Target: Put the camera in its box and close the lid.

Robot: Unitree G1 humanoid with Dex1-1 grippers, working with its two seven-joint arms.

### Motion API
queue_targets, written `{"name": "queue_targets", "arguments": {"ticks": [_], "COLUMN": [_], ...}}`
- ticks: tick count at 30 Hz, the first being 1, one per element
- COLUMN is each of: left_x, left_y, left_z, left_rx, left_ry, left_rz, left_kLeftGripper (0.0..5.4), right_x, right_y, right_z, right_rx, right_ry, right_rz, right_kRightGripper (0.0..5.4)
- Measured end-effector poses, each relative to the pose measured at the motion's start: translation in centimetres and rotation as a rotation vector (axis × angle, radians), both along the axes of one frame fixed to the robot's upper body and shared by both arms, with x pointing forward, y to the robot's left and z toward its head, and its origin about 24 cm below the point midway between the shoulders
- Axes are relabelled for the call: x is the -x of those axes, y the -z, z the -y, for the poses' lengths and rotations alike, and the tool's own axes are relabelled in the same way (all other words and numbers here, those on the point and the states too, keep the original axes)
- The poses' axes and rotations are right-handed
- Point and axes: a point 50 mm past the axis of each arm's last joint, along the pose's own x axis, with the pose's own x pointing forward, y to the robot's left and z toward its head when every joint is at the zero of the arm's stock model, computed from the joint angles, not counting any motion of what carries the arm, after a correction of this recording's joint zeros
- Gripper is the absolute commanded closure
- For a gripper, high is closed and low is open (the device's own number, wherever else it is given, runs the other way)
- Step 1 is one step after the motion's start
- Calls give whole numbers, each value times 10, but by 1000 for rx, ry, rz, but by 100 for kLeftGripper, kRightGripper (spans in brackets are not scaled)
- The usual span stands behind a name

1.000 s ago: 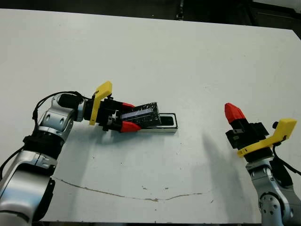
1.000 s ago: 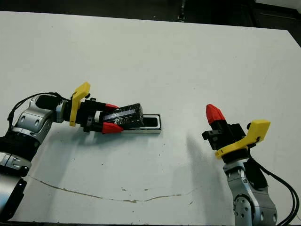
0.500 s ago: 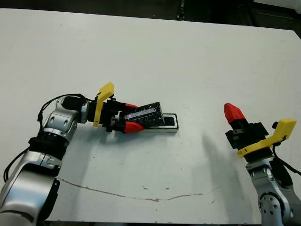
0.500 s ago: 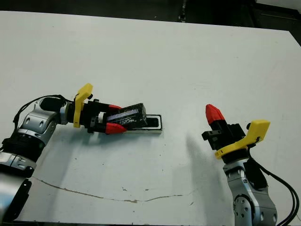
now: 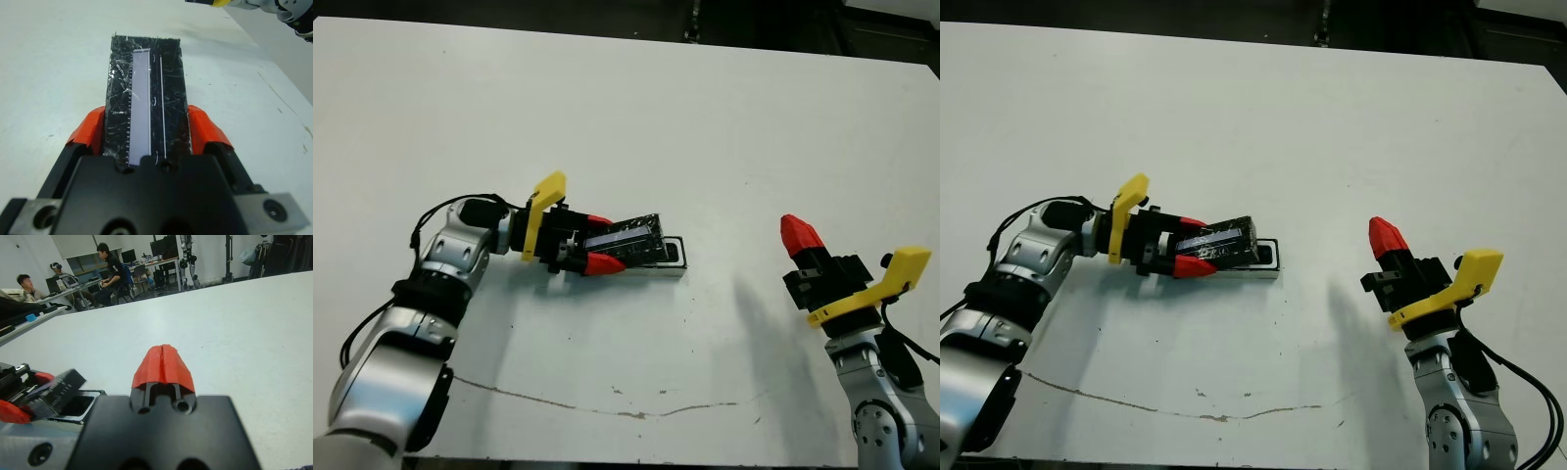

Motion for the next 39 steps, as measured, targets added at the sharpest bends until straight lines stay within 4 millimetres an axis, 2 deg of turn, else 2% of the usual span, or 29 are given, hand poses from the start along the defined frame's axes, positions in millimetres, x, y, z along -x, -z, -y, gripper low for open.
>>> {"name": "queue_targets", "arguments": {"ticks": [28, 39], "left_x": [-4, -6], "left_y": [17, 15], "left_z": [38, 48], "left_rx": [41, -28], "left_ry": [21, 51], "left_rz": [43, 63], "left_kLeftGripper": [225, 225], "right_x": [1, 1], "right_y": [-3, -3], "right_z": [4, 5], "right_rx": [-31, -29], "right_ry": [21, 27], "right_rz": [9, 8], "right_kRightGripper": [540, 540]}}
